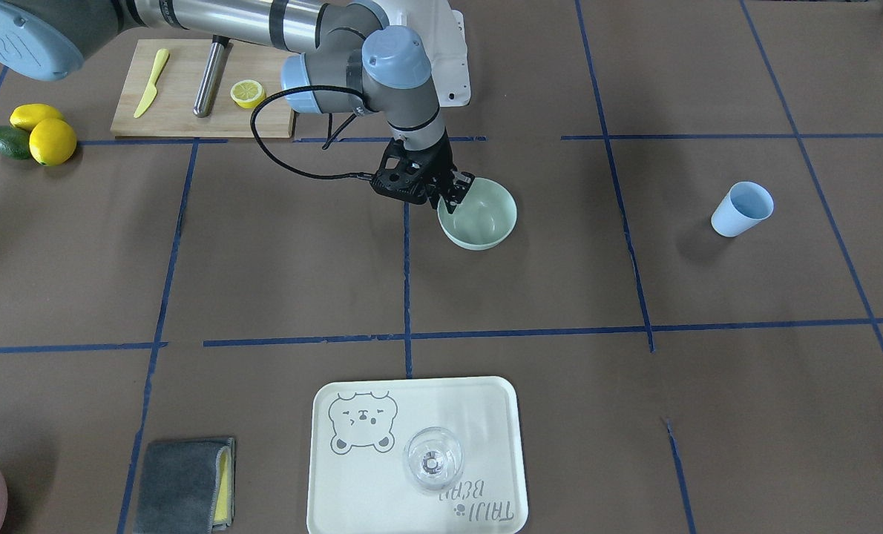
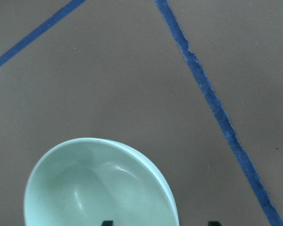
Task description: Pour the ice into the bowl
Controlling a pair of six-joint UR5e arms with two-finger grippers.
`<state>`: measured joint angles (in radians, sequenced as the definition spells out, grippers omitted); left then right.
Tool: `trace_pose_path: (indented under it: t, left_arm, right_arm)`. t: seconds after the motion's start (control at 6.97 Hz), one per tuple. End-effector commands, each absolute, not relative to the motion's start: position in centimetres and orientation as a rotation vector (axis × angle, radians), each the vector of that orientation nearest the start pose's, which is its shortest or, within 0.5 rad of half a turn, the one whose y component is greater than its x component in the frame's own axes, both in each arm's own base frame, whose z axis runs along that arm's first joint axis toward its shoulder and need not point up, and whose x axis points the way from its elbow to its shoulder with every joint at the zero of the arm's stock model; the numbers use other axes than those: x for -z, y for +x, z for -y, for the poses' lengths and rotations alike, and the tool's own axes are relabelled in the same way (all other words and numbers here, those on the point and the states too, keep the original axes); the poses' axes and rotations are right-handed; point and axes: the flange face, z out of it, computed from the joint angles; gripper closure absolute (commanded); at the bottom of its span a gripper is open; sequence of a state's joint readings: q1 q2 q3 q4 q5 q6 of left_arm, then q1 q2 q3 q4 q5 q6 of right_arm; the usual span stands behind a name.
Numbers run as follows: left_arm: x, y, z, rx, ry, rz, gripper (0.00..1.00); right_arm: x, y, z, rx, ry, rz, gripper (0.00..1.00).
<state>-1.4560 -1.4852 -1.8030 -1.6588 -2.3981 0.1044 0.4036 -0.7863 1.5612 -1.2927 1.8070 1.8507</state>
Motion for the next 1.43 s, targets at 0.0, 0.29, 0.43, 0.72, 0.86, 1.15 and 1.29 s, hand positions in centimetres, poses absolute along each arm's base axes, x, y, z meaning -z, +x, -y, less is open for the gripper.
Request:
trace_pose_path:
  t: [0.0, 0.29, 0.43, 0.72, 0.86, 1.15, 1.29]
  left_arm:
    - [-52.6, 2.0, 49.5, -0.414, 0.352, -0.862, 0.00]
    - [-53.3, 3.2, 47.1, -0.433, 0.415, -0.925, 0.00]
    - [-52.0, 2.3, 45.9, -0.415, 0.464, -0.941, 0.00]
    - [-51.8, 3.7, 44.5, -0.349, 0.473, -0.977, 0.00]
    - [-53.9, 4.0, 41.0, -0.256, 0.558, -0.964, 0.00]
    - [-55.6, 8.2, 36.2, -0.085, 0.610, -0.975, 0.00]
    - [-56.3, 10.1, 34.4, -0.018, 0.640, -0.973, 0.00]
  right_arm:
    - [-17.0, -50.7, 41.2, -0.521, -0.180, 1.135, 0.00]
    - [-19.4, -47.6, 43.1, -0.551, -0.192, 1.119, 0.00]
    - [-19.9, -47.3, 43.4, -0.551, -0.183, 1.113, 0.00]
    - [-22.0, -47.2, 43.6, -0.524, -0.146, 1.090, 0.00]
    - [-22.5, -47.0, 43.9, -0.510, -0.133, 1.082, 0.00]
    - [-23.4, -47.2, 44.1, -0.489, -0.118, 1.067, 0.00]
    - [-23.4, -47.3, 44.2, -0.481, -0.114, 1.066, 0.00]
